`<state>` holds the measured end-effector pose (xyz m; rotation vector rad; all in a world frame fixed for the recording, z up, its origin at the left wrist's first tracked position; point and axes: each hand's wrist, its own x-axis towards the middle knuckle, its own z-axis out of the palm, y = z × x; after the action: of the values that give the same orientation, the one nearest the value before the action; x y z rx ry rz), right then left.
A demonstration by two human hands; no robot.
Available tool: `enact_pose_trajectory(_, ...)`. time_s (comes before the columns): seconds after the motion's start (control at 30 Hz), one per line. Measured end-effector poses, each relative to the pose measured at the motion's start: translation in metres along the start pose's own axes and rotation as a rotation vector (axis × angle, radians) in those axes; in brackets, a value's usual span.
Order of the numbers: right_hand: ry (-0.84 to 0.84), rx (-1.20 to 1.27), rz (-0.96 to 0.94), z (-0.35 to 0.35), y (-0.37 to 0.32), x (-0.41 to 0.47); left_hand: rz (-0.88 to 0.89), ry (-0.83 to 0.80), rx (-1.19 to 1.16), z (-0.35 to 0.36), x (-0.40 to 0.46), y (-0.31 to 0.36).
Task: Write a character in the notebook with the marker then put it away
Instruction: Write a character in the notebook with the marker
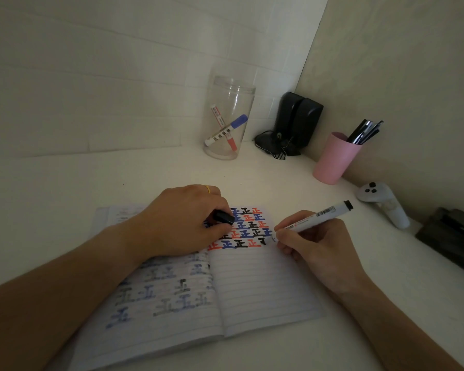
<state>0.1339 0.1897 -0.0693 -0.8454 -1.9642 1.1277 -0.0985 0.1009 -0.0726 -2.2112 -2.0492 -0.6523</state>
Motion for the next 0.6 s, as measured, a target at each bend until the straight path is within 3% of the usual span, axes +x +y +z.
enact_pose_trajectory(0.3,-0.035,0.017,-0.019,0.0007,-0.0030,-0.0020,0.000,-0.001,-0.002,-0.0004,-0.0002,0.0007)
enact_pose_trajectory(0.6,0.072,-0.009,0.039,0.0005,0.0036,0.0016,0.003,-0.027,-0.015,-0.0037,-0.0021,0.0031)
